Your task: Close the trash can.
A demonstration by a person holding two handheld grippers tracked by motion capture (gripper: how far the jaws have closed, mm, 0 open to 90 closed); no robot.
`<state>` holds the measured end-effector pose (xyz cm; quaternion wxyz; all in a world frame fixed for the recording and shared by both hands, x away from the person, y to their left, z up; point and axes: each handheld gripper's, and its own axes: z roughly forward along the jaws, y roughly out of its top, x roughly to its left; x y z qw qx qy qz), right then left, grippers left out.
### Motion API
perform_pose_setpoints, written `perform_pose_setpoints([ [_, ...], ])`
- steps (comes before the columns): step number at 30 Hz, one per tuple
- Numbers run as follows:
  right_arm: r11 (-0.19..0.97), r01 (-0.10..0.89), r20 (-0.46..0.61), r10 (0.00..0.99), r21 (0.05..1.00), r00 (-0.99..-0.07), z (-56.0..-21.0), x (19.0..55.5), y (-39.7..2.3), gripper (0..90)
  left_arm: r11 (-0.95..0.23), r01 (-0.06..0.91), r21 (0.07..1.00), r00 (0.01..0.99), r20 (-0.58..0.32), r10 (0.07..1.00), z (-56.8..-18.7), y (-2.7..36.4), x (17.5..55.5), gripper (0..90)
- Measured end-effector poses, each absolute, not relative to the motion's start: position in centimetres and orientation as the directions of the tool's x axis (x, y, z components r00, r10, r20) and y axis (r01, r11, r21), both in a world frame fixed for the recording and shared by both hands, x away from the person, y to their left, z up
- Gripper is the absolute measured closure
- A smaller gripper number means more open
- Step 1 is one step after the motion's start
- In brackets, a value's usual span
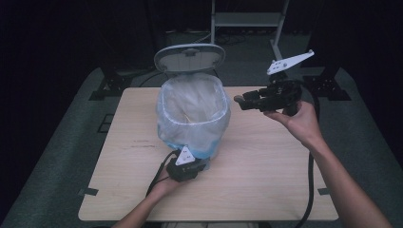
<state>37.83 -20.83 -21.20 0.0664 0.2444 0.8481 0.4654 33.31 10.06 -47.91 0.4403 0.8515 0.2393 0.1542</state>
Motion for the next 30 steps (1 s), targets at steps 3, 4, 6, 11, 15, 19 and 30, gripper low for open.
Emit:
perform_pose_setpoints([
  [3,0.44,0.363,0.122,0.486,0.821,-0.865,-21.7,37.9,-21.3,55.1,-0.497,0.273,0.824,0.838,0.051,0.544,-47.9,10.1,33.3,66.4],
  [4,0.437,0.367,0.124,0.491,0.821,-0.863,-21.9,37.9,-21.5,54.4,-0.498,0.273,0.823,0.838,0.051,0.544,-47.9,10.1,33.3,66.2],
  [6,0.435,0.372,0.127,0.494,0.82,-0.86,-22.2,37.9,-21.8,53.8,-0.497,0.276,0.823,0.837,0.049,0.545,-47.9,10.1,33.3,65.7],
  [11,0.423,0.387,0.136,0.513,0.82,-0.847,-23.2,37.9,-22.7,52.2,-0.493,0.279,0.824,0.836,0.044,0.547,-47.8,10.1,33.3,64.5],
  [15,0.409,0.401,0.149,0.524,0.82,-0.838,-23.9,37.9,-23.5,51.1,-0.492,0.28,0.824,0.836,0.042,0.547,-47.8,10.2,33.3,64.4],
  [19,0.399,0.41,0.154,0.537,0.82,-0.83,-24.6,37.9,-24.2,50.3,-0.492,0.283,0.823,0.835,0.041,0.549,-47.7,10.2,33.3,64.1],
  [30,0.385,0.472,0.194,0.575,0.793,-0.795,-28.5,38.1,-25.8,47.8,-0.456,0.302,0.837,0.834,0.0,0.551,-46.5,11.9,31.3,55.9],
])
